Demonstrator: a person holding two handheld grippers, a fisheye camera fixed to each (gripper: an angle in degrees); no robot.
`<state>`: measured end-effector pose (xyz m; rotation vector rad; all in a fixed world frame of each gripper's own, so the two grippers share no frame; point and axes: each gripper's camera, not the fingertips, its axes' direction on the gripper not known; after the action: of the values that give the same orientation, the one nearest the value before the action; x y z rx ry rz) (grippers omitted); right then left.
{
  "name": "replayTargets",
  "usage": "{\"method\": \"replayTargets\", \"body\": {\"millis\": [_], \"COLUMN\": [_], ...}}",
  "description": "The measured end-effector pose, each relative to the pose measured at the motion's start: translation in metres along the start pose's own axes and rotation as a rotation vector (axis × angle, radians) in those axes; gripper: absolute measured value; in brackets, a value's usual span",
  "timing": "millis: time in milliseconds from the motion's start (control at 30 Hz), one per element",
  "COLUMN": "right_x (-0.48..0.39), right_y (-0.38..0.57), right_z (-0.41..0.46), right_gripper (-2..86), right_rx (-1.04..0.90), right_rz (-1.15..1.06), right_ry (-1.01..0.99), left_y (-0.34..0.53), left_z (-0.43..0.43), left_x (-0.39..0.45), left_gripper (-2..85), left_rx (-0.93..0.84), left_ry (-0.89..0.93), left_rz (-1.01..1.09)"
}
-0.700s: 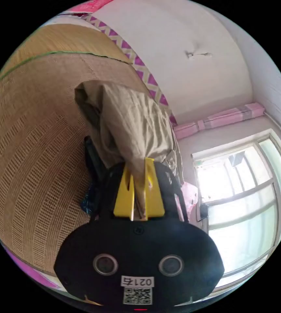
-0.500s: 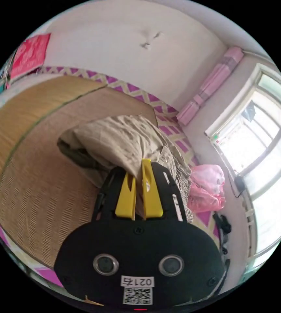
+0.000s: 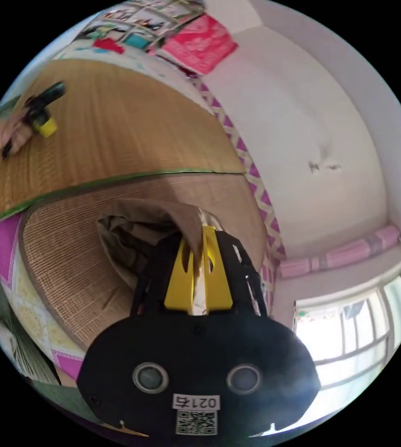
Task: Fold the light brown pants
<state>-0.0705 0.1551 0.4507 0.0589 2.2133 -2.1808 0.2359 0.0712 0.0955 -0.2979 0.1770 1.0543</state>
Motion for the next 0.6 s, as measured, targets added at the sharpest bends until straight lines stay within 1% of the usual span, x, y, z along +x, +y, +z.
{"method": "replayTargets", "body": {"millis": [33,67,100,133,200,267,300,367,400,467,500,567,600], "right_x": [-0.036,-0.06,-0.066,-0.061,-0.017,0.073,0.095,0.164,0.176,0.21,0.215,0.22,0.219], "right_y": [-0.001,0.004,0.009,0.026,0.06,0.126,0.147,0.238,0.262,0.352,0.373,0.447,0.462], "right_z": [0.014,0.031,0.04,0.05,0.048,0.039,0.04,0.053,0.059,0.09,0.099,0.134,0.143], "right_gripper": [0.8,1.4,1.8,2.7,4.6,6.8,7.0,7.1,7.1,7.2,7.3,7.7,7.8], "right_rx": [-0.036,-0.093,-0.128,-0.134,-0.117,-0.084,-0.072,-0.016,-0.007,0.0,-0.002,-0.01,-0.013], "right_rz": [-0.088,-0.117,-0.112,-0.053,0.128,0.429,0.499,0.759,0.821,1.014,1.056,1.195,1.22], "right_ry": [-0.01,0.029,0.059,0.1,0.056,-0.173,-0.241,-0.48,-0.519,-0.642,-0.668,-0.761,-0.789], "left_y": [-0.003,-0.005,-0.007,-0.009,-0.012,-0.015,-0.016,-0.02,-0.022,-0.026,-0.026,-0.027,-0.027], "left_z": [0.002,0.005,0.006,0.01,0.015,0.026,0.03,0.054,0.063,0.107,0.12,0.171,0.184], "left_x": [0.004,0.009,0.012,0.019,0.032,0.057,0.063,0.089,0.095,0.122,0.129,0.157,0.164], "left_gripper": [-0.9,-0.9,-0.9,-0.9,-0.9,-1.0,-1.0,-1.0,-1.0,-1.0,-0.9,-0.9,-0.9], "left_rx": [0.004,0.007,0.006,0.005,0.012,0.013,0.012,0.018,0.005,-0.057,-0.076,-0.158,-0.177], "left_ry": [-0.009,-0.027,-0.037,-0.054,-0.086,-0.134,-0.148,-0.123,-0.105,-0.096,-0.098,-0.11,-0.118], "left_rz": [0.004,0.006,0.008,0.022,0.051,0.117,0.132,0.165,0.175,0.218,0.235,0.307,0.325]}}
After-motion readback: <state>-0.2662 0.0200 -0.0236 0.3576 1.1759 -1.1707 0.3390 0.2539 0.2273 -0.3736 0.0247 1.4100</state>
